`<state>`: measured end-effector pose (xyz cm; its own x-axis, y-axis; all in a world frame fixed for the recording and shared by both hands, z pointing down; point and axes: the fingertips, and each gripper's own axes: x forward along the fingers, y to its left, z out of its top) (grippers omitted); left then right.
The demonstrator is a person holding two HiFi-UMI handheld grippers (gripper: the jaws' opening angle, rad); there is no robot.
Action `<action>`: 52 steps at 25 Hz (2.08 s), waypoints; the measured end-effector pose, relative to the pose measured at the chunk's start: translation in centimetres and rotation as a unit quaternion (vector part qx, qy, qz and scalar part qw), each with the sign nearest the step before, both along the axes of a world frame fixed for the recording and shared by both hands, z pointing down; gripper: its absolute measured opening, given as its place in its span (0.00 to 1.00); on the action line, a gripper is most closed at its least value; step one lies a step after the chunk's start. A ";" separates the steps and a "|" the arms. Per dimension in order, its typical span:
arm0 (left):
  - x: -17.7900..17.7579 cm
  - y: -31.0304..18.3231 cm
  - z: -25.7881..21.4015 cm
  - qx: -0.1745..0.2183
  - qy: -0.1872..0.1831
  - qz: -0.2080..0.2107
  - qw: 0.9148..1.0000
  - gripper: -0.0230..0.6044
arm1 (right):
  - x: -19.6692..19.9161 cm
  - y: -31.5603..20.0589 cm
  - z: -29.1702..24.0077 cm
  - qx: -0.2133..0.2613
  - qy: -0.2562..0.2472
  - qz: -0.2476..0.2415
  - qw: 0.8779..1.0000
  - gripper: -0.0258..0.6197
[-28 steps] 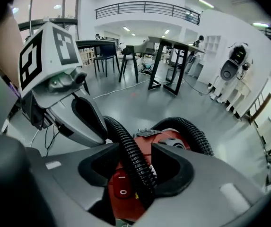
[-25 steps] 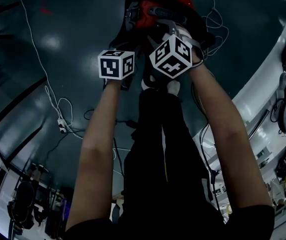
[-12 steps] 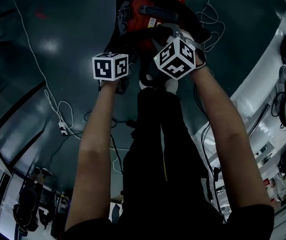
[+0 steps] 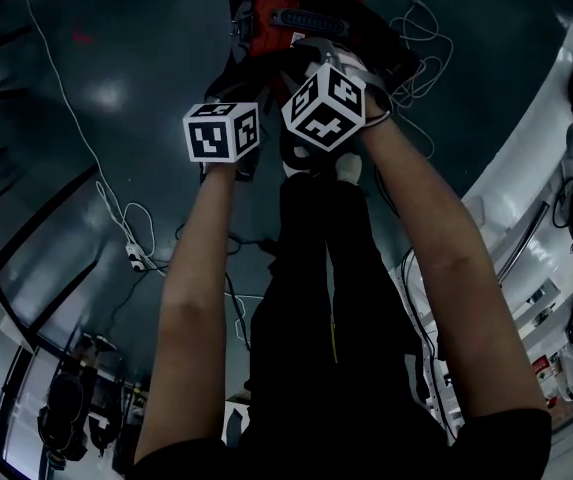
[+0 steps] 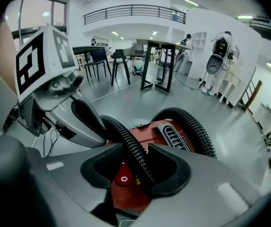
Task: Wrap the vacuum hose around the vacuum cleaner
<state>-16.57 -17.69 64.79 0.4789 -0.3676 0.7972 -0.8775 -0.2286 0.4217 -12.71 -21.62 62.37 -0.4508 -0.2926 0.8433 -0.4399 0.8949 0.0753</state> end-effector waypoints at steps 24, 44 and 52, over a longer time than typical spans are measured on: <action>2.4 4.3 1.3 -0.042 -0.015 -0.018 0.999 0.12 | 4.7 2.6 -1.3 0.021 -0.023 0.091 0.995 0.20; -3.6 0.6 4.3 -0.058 -0.063 -0.027 0.996 0.10 | 2.9 2.6 -0.8 0.014 -0.033 0.090 0.995 0.19; -2.3 1.5 2.3 -0.011 -0.053 0.046 0.997 0.06 | 3.1 1.0 -0.5 0.021 -0.018 0.102 0.994 0.09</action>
